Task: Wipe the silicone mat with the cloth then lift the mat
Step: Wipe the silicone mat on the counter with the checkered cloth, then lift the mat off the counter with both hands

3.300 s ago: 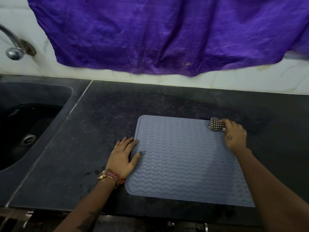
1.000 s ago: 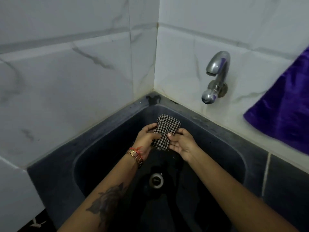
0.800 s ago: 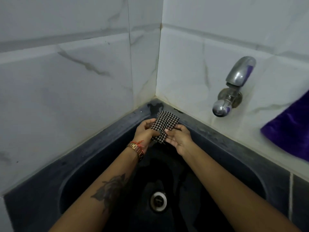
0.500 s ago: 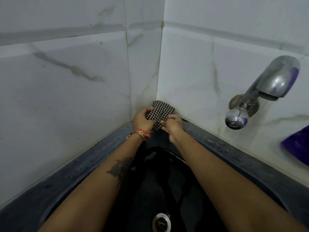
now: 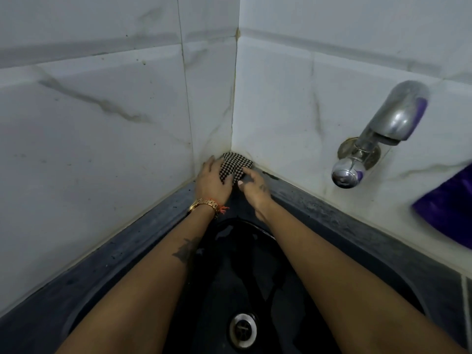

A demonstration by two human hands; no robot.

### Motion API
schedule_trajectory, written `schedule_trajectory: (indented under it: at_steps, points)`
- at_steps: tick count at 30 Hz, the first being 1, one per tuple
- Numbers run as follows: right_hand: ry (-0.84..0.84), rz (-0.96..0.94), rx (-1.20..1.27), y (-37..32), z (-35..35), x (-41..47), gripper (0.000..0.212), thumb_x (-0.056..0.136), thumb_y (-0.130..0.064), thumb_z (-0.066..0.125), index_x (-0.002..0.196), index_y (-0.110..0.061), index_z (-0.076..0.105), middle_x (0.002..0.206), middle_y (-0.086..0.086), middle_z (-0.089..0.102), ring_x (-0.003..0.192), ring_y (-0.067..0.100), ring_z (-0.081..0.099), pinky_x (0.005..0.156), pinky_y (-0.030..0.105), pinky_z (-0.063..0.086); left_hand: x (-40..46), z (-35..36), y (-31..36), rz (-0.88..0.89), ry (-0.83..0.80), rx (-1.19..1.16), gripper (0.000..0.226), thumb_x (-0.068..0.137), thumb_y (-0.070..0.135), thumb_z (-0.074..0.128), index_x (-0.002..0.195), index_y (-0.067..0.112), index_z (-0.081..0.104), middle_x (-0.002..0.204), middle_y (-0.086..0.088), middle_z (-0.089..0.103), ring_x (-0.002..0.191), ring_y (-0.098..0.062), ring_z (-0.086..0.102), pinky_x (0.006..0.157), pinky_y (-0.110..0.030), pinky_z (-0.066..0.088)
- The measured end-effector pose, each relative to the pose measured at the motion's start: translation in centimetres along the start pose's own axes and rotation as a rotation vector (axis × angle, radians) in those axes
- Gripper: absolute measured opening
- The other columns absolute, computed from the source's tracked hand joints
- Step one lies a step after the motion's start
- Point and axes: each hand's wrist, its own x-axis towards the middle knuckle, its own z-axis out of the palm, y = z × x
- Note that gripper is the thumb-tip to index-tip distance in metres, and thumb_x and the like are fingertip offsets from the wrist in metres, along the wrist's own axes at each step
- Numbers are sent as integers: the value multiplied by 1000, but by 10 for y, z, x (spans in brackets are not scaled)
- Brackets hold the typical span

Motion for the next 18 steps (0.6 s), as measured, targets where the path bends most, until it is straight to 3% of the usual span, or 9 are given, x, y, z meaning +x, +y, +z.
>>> schedule_trajectory:
  at_steps: [7, 14, 18]
  points:
    - [70, -57, 60, -13, -27, -79, 39, 93, -29, 54, 131, -22, 49, 134, 6, 51, 119, 18, 49, 100, 29, 40, -56, -24, 42, 29, 53, -98, 47, 91, 21, 55, 134, 8, 45, 142, -12, 42, 130, -25, 39, 109, -35, 32]
    - [140, -142, 154, -40, -86, -168, 37, 94, -35, 50, 129, -23, 49, 120, -5, 52, 107, 8, 49, 83, 16, 36, -132, -46, 112, 46, 25, -231, 47, 90, 27, 56, 134, 12, 45, 141, -8, 44, 128, -20, 41, 103, -27, 30]
    - [194, -170, 211, -39, -134, -235, 35, 95, -39, 46, 128, -26, 49, 122, -10, 50, 110, 5, 47, 91, 23, 37, -188, -52, 155, 75, -3, -298, 48, 89, 33, 57, 133, 17, 46, 138, -6, 48, 125, -20, 45, 101, -30, 34]
